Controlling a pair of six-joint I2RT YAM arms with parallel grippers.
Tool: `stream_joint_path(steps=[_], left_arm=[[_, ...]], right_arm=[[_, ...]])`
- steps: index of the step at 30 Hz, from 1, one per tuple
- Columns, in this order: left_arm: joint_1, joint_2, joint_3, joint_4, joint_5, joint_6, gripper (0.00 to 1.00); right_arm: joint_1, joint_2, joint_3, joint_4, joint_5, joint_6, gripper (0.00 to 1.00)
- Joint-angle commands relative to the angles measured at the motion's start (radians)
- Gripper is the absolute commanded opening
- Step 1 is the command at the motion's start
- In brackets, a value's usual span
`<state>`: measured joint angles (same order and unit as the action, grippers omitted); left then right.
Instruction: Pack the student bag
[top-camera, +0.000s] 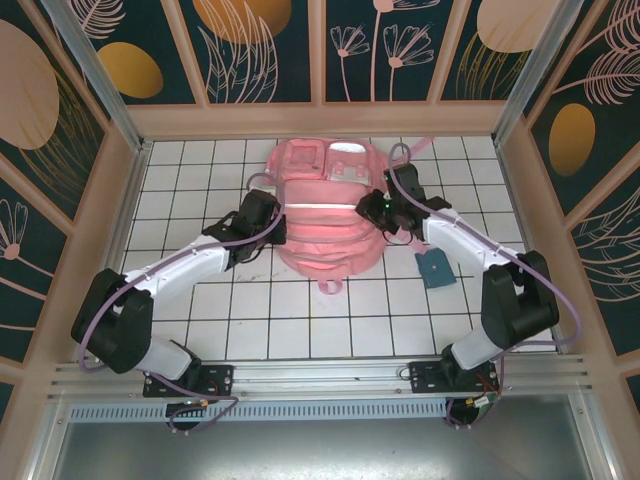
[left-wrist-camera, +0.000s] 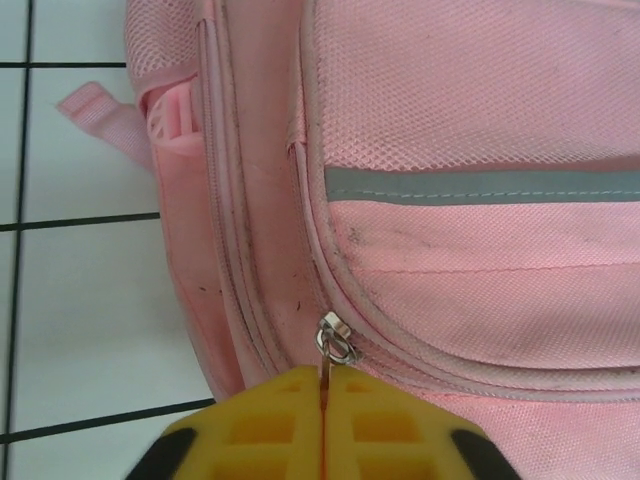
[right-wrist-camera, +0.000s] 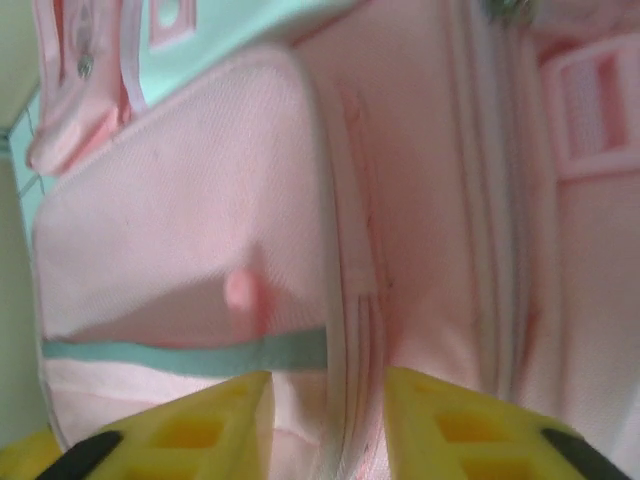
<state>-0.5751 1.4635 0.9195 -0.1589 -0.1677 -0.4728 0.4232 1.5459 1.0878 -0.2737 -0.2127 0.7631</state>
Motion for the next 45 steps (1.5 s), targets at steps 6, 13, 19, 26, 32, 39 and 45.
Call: stream_joint_path(steps=[6, 13, 19, 26, 32, 39, 45], left_arm=[[0.021, -0.105, -0.033, -0.112, -0.034, -0.012, 0.73], [0.02, -0.16, 0.0, -0.119, -0.071, -0.008, 0.9], [0.02, -0.188, 0.011, -0.101, -0.094, -0.009, 0.96], [0.02, -0.214, 0.003, -0.087, -0.119, -0.024, 0.98], [0.021, -0.204, -0.001, -0.083, -0.119, -0.021, 0.99], [0.02, -0.193, 0.009, -0.077, -0.121, -0.012, 0.99], [0.02, -0.181, 0.024, -0.072, -0.102, -0.011, 0.99]], right_arm=[[-0.097, -0.15, -0.02, -0.17, 0.242, -0.111, 0.71], [-0.336, -0.287, -0.234, -0.262, 0.326, -0.113, 0.8], [-0.511, -0.28, -0.362, -0.18, 0.176, -0.202, 0.87], [-0.474, -0.195, -0.401, -0.143, 0.145, -0.212, 0.81], [-0.374, -0.192, -0.435, -0.15, 0.141, -0.162, 0.67], [-0.201, -0.212, -0.459, -0.182, 0.144, -0.062, 0.57], [-0.2, -0.258, -0.453, -0.205, 0.19, -0.061, 0.57]])
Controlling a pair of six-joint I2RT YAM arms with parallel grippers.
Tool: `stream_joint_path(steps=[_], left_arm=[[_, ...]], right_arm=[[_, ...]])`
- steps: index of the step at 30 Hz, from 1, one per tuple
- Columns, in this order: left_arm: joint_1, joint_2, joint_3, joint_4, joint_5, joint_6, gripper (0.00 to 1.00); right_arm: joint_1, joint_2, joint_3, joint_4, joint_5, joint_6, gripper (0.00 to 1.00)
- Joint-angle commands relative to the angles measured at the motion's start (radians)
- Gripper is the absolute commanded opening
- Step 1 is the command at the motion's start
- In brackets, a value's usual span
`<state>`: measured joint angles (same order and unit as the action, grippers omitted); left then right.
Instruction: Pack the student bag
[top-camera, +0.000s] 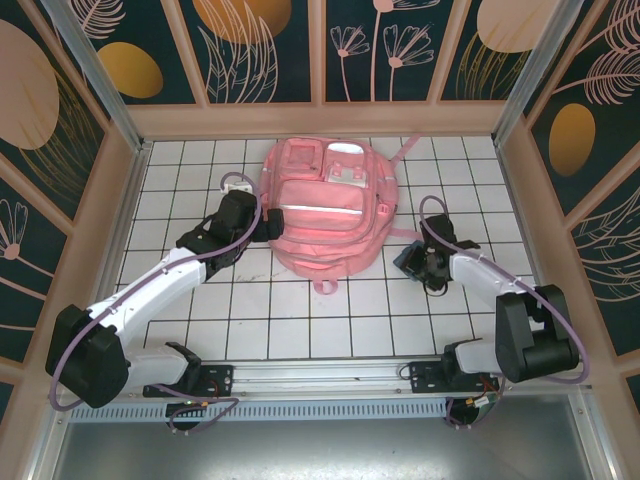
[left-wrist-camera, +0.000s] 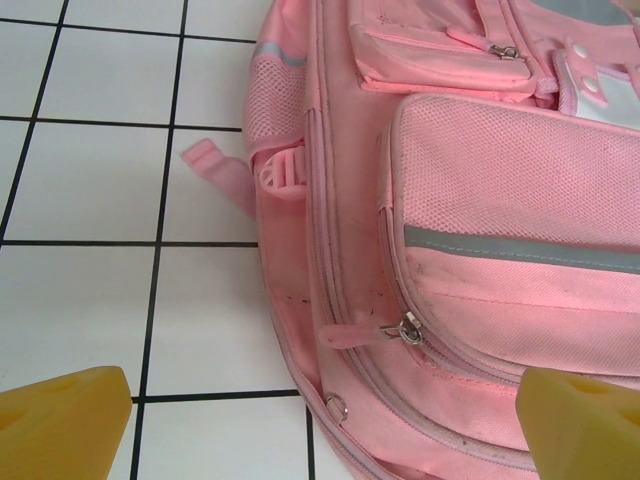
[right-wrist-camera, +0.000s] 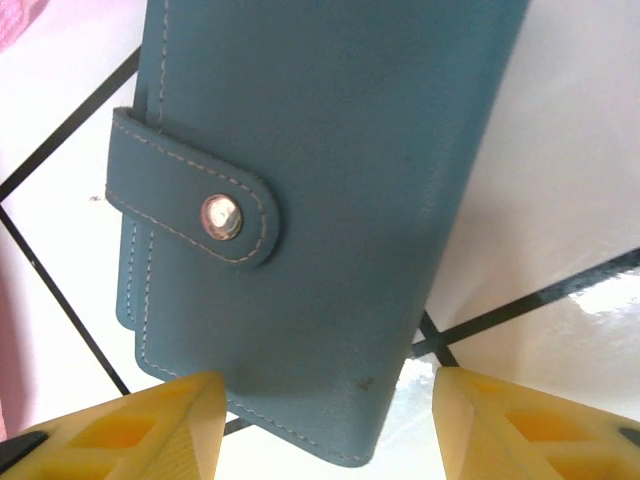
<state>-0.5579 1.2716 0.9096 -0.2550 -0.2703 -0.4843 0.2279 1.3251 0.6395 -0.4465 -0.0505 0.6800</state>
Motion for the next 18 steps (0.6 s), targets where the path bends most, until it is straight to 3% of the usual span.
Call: stream_joint_path(steps=[1, 7, 18], left_arm=[[0.003, 0.012, 0.038, 0.025, 0.002, 0.001, 0.98], [0.004, 0.018, 0.052, 0.023, 0.028, 0.012, 0.99], [0.002, 0.037, 0.101, -0.009, 0.062, 0.029, 0.99]], right_arm=[[-0.009, -0.038, -0.009, -0.026, 0.026, 0.025, 0.57], [-0.065, -0.051, -0.058, 0.048, 0.022, 0.094, 0.46], [-0.166, -0.105, -0.199, 0.242, -0.136, 0.126, 0.43]])
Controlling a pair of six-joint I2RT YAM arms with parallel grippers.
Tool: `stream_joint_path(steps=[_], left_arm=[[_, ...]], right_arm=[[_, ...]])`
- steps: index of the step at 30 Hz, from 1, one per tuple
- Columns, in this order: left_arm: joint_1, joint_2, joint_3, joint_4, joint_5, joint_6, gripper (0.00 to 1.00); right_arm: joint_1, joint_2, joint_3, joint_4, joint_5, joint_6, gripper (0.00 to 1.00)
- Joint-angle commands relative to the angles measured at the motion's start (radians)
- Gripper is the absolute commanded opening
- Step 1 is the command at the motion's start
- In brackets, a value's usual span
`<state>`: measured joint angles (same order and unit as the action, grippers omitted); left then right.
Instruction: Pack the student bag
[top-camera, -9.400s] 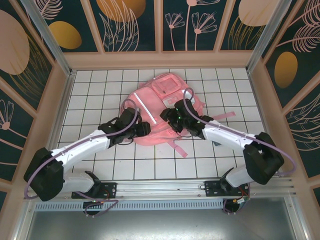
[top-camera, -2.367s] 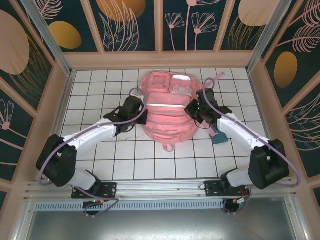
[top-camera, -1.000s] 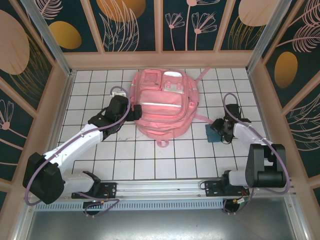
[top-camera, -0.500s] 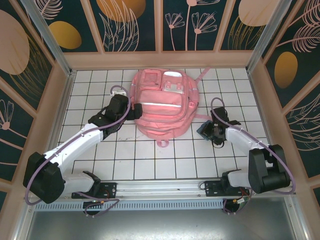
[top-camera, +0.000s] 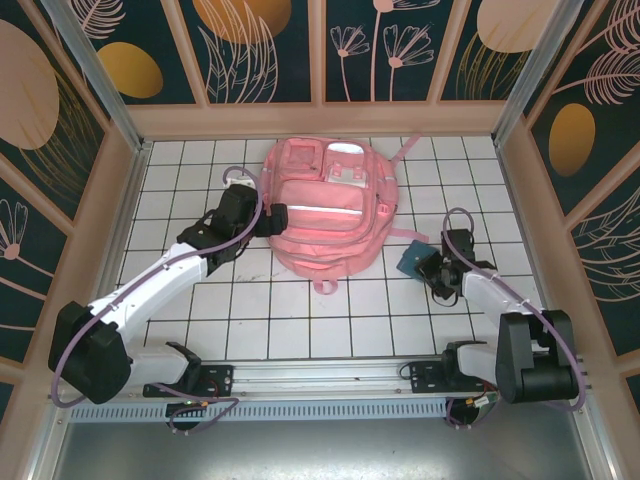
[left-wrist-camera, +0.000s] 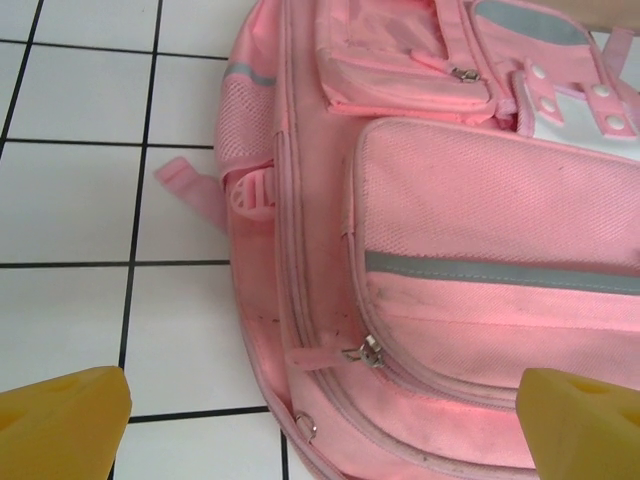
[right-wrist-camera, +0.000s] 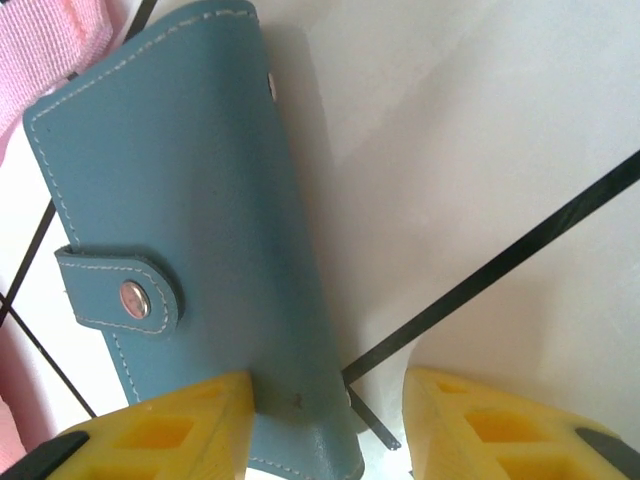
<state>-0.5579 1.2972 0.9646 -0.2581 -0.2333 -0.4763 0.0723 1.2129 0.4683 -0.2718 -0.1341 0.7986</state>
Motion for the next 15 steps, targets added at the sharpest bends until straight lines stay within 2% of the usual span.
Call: stream_joint_path(steps=[1, 5, 9, 12, 15], left_arm=[[0.002, 0.016, 0.051, -0.006, 0.037, 0.02, 0.98], [0.002, 0.035, 0.071, -0.006, 0.077, 0.02, 0.98], [0.002, 0.058, 0.103, -0.022, 0.122, 0.033, 0.99], [0.001, 0.076, 0.126, -0.017, 0.187, 0.048, 0.98], [-0.009, 0.095, 0.151, -0.006, 0.264, 0.093, 0.97]], right_arm=[[-0.012, 0.014, -0.028, 0.074, -0.056, -0.002, 0.41], [-0.014, 0.041, -0.016, 0.079, -0.064, -0.033, 0.3], [-0.009, 0.026, -0.003, 0.056, -0.026, -0.042, 0.09], [-0.008, -0.021, 0.017, 0.02, 0.01, -0.051, 0.01], [-0.006, -0.075, 0.059, -0.026, 0.016, -0.072, 0.0]])
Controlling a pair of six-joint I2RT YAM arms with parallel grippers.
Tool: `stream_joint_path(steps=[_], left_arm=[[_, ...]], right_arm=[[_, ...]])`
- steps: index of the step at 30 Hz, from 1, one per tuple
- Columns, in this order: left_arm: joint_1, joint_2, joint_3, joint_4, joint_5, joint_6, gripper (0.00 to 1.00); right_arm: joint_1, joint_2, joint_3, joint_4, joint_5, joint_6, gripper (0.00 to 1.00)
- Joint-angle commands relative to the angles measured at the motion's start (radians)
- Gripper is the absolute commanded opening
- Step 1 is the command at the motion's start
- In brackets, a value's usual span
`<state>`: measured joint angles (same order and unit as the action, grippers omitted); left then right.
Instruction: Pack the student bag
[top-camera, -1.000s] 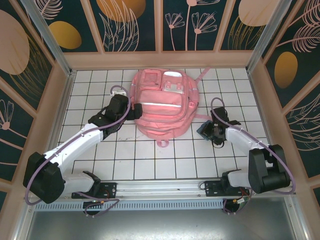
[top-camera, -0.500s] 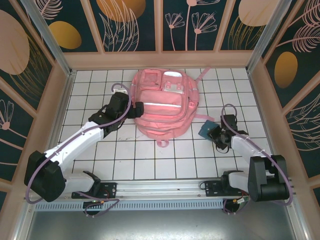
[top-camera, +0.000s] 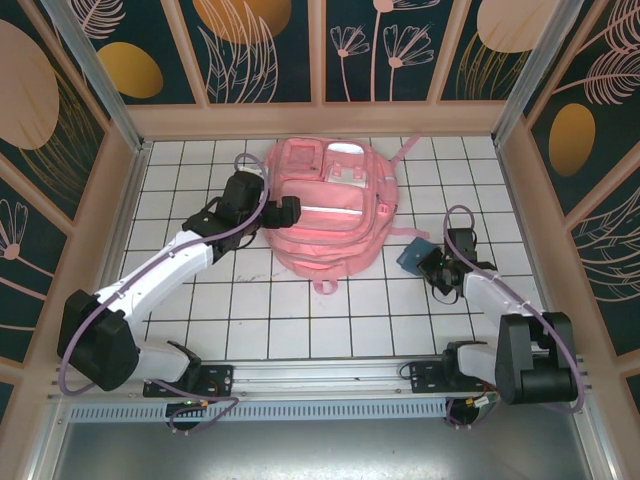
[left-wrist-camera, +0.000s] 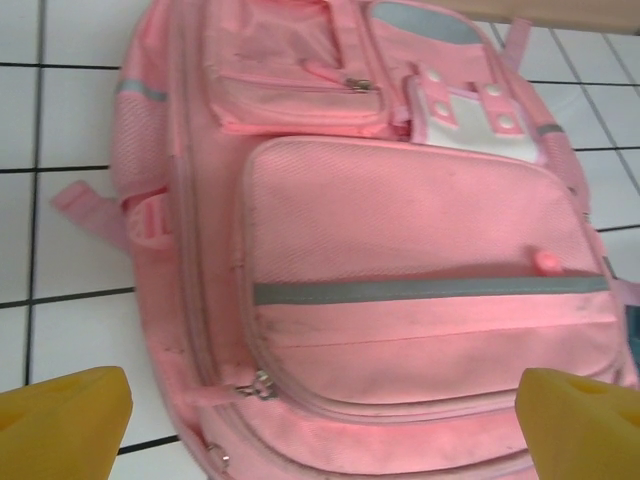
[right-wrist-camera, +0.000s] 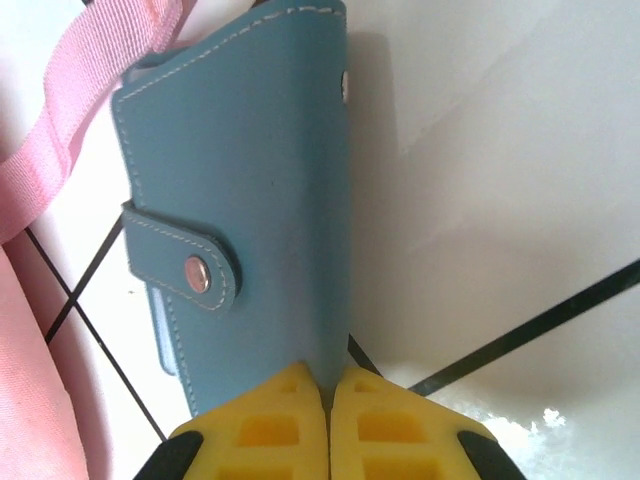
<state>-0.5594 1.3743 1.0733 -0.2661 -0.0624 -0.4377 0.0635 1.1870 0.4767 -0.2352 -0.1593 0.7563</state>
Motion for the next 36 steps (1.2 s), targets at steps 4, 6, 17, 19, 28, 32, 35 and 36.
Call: stream_joint_path(steps=[4, 6, 17, 19, 28, 32, 35, 36], left_arm=[[-0.075, 0.069, 0.103, -0.023, 0.134, 0.177, 0.96], [-0.12, 0.115, 0.15, -0.066, 0.101, 0.245, 0.96], [-0.244, 0.451, 0.456, -0.366, -0.014, 0.543, 0.93], [-0.244, 0.513, 0.518, -0.417, -0.029, 0.567, 0.91], [-0.243, 0.648, 0.686, -0.499, -0.137, 0.637, 0.79], [-0.242, 0.648, 0.721, -0.506, -0.096, 0.635, 0.73], [-0.237, 0.655, 0.751, -0.513, -0.091, 0.616, 0.7], [-0.232, 0.661, 0.771, -0.528, -0.071, 0.604, 0.7]], right_arm=[[0.001, -0.116, 0.12, -0.121, 0.011, -0.061, 0.0], [0.0, -0.142, 0.153, -0.141, -0.016, -0.07, 0.0], [0.0, -0.181, 0.237, -0.193, -0.092, -0.092, 0.0], [0.0, -0.181, 0.233, -0.189, -0.098, -0.09, 0.0], [0.001, -0.184, 0.231, -0.191, -0.109, -0.087, 0.0], [0.001, -0.185, 0.226, -0.185, -0.112, -0.082, 0.0], [0.004, -0.186, 0.224, -0.182, -0.117, -0.079, 0.0], [0.003, -0.187, 0.224, -0.182, -0.115, -0.077, 0.0]])
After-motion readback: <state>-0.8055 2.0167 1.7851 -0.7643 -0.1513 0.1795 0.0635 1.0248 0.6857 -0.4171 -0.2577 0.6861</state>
